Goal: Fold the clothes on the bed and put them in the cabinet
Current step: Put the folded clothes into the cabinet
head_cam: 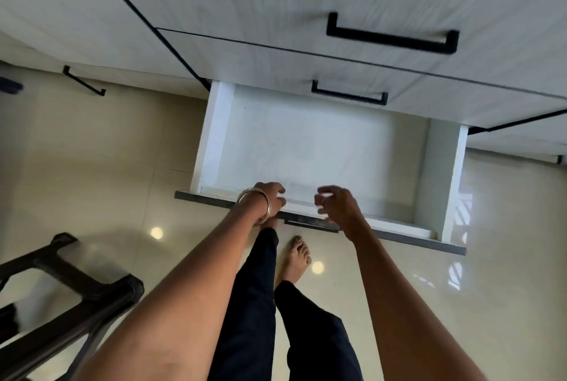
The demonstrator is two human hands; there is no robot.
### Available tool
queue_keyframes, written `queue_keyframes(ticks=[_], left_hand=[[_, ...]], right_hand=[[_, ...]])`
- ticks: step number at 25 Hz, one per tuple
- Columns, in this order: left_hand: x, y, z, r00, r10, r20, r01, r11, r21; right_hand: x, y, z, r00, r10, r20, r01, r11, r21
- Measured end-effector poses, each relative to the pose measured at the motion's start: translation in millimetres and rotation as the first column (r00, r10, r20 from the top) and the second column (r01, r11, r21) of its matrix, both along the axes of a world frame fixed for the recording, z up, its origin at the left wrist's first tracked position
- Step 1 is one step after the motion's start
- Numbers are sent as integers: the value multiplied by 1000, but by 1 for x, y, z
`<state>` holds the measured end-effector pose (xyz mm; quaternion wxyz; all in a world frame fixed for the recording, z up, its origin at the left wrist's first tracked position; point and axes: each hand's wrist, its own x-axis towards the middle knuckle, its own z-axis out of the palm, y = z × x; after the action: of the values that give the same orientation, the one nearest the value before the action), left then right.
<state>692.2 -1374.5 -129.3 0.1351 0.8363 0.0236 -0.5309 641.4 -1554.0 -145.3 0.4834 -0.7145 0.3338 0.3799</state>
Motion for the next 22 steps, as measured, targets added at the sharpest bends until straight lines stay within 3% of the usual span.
queue_keyframes(ticks=[3,6,9,14,18,22], left_hand=[[8,28,63,938,325,120,-304,938,-166],[18,70,143,679,723,128,-624,660,-419],[41,140,222,395,902,173,-682,415,-602],[44,298,324,-30,973,228,-597,165,-785],[26,459,374,-233,935,269,-531,110,-840],[-18,624,416,-465,823,327,-575,1,-818]], right_hand=[[36,21,90,950,-294,104,269,942,201],[70,63,179,924,-285,256,210,935,286],[108,131,259,894,-220,390,85,938,336],[155,291,351,820,50,570,-249,928,276],[188,446,407,692,196,694,-461,860,217],[190,614,437,623,275,732,-586,785,204]])
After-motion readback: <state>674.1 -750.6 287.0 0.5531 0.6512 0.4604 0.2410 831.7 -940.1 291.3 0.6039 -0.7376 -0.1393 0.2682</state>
